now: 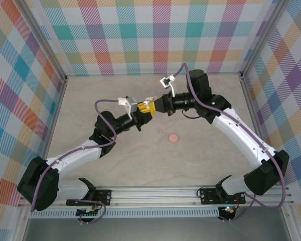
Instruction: Insert the wireless bluetooth earbuds into the charging case
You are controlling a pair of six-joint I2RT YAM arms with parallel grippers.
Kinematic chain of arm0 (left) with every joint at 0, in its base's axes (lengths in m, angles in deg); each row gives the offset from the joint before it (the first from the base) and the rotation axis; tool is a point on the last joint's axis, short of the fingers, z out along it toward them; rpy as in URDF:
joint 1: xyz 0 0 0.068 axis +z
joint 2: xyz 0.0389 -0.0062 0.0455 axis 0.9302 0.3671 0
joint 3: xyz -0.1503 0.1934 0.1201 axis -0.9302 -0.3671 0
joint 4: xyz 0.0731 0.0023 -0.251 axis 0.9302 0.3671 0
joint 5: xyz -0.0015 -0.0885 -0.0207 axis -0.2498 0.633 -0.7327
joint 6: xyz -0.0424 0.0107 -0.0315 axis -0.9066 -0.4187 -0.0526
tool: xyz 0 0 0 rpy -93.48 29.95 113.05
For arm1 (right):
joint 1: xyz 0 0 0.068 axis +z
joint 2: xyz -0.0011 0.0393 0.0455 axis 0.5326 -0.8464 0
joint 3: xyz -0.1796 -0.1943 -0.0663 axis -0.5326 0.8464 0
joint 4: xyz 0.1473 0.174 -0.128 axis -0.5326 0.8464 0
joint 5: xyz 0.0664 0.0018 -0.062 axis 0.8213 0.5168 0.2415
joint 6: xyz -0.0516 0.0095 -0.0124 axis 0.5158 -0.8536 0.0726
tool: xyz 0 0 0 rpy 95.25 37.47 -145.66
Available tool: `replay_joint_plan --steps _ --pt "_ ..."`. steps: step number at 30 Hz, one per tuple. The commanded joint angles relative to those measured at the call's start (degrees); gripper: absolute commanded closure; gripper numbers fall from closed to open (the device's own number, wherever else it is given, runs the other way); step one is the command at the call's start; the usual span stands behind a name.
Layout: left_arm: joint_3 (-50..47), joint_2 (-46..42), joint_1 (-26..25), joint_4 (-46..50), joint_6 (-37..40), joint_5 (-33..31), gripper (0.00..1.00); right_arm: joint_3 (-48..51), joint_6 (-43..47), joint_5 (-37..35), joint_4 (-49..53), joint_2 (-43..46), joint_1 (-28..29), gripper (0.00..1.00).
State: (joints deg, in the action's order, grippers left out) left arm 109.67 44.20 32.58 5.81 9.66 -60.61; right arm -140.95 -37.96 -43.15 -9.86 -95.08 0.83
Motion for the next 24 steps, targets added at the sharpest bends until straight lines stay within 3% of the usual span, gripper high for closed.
replay_joint_plan --steps 1,24 --pt "-0.6 -0.1 -0.6 -4.9 0.0 0.5 1.0 0.7 -0.3 1.1 -1.5 -0.8 -0.2 0.99" --pt "-1.6 -1.2 -0.8 -7.0 0.2 -3.4 1.0 1.5 0.2 -1.7 0.1 0.1 -0.1 0.99"
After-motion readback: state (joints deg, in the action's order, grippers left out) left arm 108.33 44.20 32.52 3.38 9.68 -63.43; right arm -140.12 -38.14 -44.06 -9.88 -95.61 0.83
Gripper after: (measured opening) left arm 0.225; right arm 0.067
